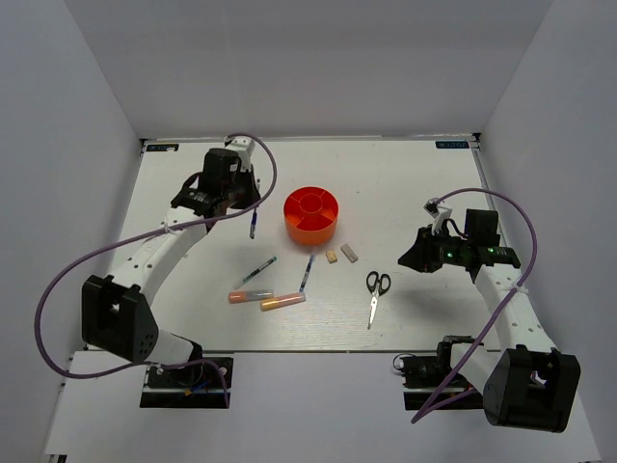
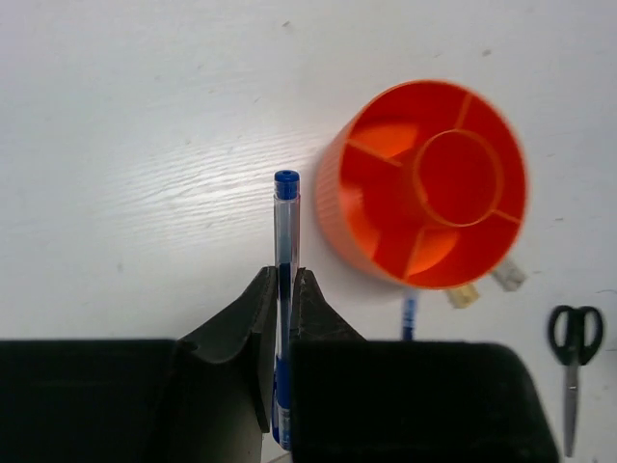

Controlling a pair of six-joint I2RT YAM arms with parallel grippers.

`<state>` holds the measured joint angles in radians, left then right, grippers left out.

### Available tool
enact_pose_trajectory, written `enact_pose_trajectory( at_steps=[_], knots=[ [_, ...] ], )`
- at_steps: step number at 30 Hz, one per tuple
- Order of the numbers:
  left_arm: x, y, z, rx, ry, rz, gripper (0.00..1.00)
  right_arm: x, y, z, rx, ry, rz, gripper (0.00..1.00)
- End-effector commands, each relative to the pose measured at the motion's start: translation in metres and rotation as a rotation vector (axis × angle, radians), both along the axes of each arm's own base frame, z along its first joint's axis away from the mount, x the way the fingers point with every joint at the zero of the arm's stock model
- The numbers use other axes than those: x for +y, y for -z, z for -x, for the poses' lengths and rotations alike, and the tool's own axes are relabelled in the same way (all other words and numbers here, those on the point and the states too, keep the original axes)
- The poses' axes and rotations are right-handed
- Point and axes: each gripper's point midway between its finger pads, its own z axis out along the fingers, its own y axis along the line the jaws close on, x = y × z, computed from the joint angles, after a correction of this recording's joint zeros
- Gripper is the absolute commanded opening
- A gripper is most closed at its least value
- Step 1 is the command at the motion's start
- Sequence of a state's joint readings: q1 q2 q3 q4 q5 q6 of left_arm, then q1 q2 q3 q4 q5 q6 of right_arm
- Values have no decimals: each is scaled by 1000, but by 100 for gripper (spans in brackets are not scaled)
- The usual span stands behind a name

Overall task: Sort the stationery into containers
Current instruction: Pick up the pen from the center of the board, then place the pen in the storage box.

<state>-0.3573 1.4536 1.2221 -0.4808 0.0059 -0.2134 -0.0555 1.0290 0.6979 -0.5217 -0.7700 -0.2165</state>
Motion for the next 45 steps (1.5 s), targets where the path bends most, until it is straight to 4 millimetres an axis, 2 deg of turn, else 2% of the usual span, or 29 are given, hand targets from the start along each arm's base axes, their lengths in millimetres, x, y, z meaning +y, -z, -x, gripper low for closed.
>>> enact_pose_trajectory(
  at_steps=[1,2,3,9,16,21,28,33,38,43,45],
  knots=[
    [-29,-22,-4,-88,21,150,0,3,-17,-6,-57,-19,-14,19],
    [-36,-25,-5,-93,26,178,0,3,-16,-6,-55,-19,-15,0],
    [-43,-39,-15,-147,28,221,0,4,-16,-6,-56,-22,-15,0],
    [-74,-61,-42,-307,52,297,0,4,-16,-6,-69,-29,-19,0],
    [-98,-50,-55,-351,71,297,0,4,-16,-6,-68,-25,-19,0],
    [-110,-29,-57,-359,73,244,0,5,-17,-5,-70,-32,-24,0],
    [-114,-4,-58,-365,56,162,0,4,-17,-6,-72,-28,-22,0],
    [-104,10,-53,-361,24,122,0,6,-18,-5,-75,-35,-28,0],
    [-98,10,-54,-372,6,111,0,6,-18,-4,-73,-35,-27,0],
    [-96,1,-54,-392,8,113,0,5,-18,-5,-73,-33,-28,0],
    [-96,7,-51,-377,11,106,0,5,-17,-5,-69,-31,-27,0]
  ],
)
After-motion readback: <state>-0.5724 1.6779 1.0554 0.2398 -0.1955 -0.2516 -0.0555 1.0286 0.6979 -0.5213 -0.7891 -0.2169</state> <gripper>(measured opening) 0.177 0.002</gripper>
